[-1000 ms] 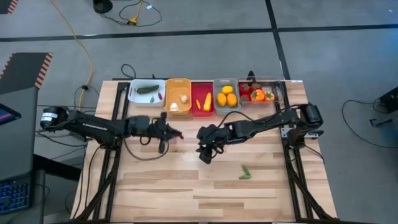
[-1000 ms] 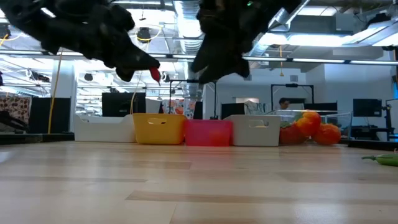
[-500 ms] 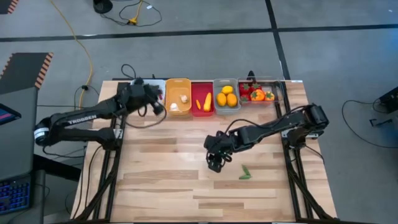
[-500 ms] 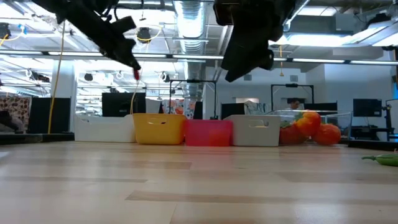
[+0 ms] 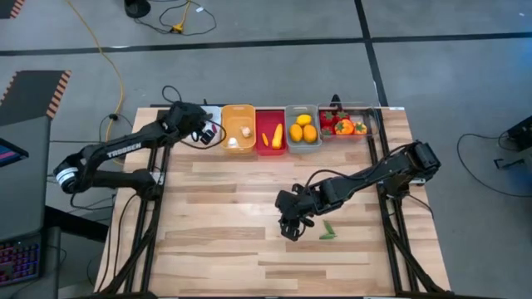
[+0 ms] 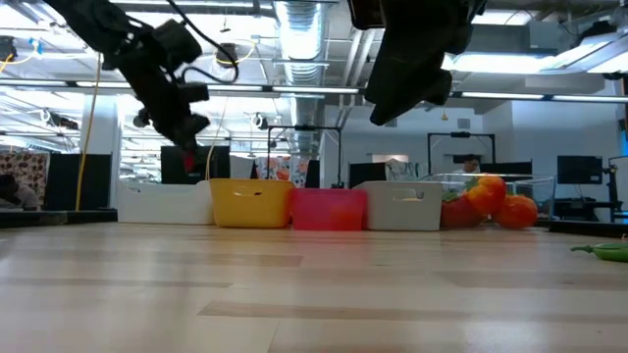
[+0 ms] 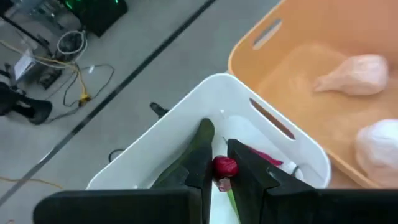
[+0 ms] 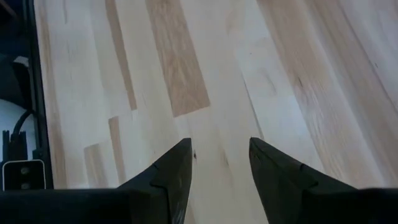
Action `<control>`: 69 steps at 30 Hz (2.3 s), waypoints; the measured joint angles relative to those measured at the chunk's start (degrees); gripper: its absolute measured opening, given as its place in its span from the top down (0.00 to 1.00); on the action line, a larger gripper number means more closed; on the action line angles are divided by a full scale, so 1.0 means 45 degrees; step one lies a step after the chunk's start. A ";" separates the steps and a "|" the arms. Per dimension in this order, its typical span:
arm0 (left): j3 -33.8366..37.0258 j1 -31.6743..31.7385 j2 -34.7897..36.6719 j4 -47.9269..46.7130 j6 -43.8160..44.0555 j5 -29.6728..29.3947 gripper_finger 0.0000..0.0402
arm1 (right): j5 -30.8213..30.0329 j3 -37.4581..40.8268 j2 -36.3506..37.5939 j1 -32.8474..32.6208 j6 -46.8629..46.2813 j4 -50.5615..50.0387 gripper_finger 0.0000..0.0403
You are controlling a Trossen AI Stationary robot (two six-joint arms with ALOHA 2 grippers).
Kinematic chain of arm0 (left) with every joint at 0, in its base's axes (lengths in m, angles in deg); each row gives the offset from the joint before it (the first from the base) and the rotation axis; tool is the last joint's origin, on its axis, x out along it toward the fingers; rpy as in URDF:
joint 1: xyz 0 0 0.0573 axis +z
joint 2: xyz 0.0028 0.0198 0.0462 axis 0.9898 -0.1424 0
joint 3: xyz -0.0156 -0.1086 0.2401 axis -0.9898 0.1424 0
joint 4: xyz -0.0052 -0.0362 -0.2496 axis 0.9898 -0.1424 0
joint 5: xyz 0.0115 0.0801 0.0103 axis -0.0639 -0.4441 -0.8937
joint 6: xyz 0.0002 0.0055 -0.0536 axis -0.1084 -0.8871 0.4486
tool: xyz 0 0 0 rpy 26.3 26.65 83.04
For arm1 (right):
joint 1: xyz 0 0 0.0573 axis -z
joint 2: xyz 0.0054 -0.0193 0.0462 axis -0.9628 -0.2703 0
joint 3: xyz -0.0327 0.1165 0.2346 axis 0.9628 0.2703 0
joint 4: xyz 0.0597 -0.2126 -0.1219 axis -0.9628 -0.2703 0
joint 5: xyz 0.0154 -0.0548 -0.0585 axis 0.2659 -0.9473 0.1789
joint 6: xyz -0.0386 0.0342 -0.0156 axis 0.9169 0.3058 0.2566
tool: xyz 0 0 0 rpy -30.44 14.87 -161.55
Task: Sort produce into baskets
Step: Put the red chili pepper into the white bin, then put the green chili pepper into the white bin
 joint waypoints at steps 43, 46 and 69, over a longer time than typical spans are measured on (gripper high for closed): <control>-0.2152 -0.2130 -0.0379 -0.0372 0.0556 0.5697 0.66 | -0.0121 0.1716 -0.0185 -0.1909 -0.7882 -0.6778 0.54; -0.2152 -0.2720 -0.0379 -0.0376 0.0554 0.5701 0.66 | 0.0008 0.1939 -0.0185 -0.2064 -0.7950 -0.6272 0.54; -0.2152 -0.5397 -0.0393 -0.0362 0.0552 0.5674 0.66 | 0.0167 0.2885 -0.0198 -0.2482 -0.8350 -0.4721 0.66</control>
